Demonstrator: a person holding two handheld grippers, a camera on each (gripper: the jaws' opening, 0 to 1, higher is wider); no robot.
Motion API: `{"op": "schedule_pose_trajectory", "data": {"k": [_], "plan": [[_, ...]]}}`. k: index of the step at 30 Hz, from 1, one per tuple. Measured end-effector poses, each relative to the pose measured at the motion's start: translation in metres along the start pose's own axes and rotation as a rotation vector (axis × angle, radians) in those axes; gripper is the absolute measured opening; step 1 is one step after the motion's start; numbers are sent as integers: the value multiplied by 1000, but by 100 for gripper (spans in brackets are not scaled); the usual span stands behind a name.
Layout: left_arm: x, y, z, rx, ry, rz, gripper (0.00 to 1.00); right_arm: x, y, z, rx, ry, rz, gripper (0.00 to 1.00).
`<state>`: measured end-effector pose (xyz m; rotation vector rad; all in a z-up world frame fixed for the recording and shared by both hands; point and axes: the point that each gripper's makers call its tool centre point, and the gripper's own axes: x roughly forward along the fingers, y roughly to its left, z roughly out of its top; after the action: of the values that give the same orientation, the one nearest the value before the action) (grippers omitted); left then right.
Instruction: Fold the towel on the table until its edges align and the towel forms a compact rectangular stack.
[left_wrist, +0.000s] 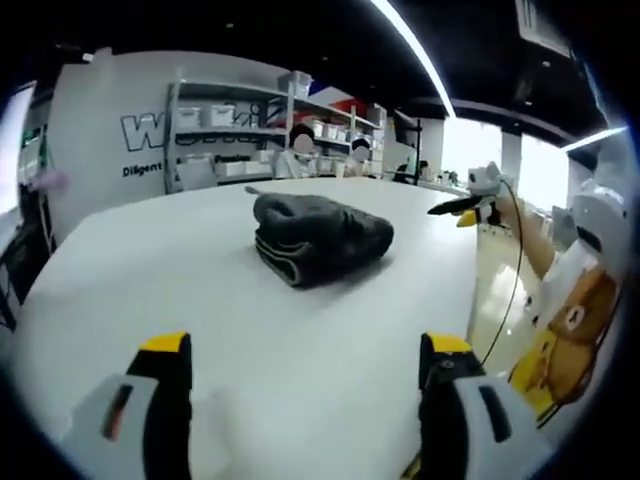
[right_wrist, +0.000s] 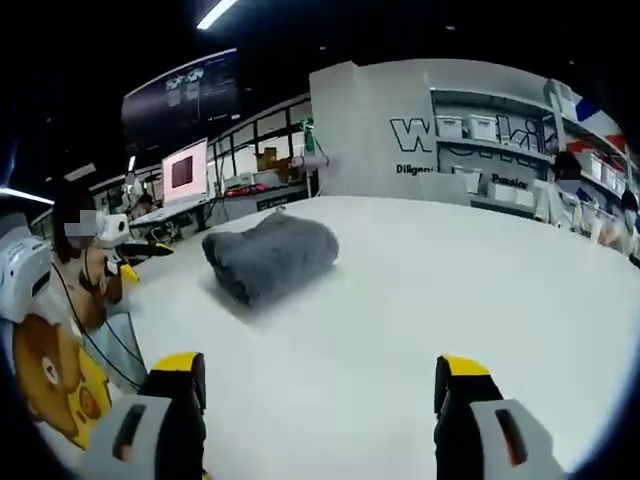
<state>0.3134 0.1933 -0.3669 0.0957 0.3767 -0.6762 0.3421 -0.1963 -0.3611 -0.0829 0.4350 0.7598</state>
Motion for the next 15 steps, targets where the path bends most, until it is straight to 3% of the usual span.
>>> {"op": "schedule_pose_trajectory", "data": {"k": [7, 12, 15], "plan": [[11, 7, 20, 47, -2, -42, 99, -5, 2, 2, -7, 11, 3, 100], [35, 5, 55, 65, -45, -171, 99, -13, 6, 5, -24, 13, 2, 100], [55, 7, 78, 133, -76, -234, 99, -17, 11, 4, -27, 15, 8, 100]]}}
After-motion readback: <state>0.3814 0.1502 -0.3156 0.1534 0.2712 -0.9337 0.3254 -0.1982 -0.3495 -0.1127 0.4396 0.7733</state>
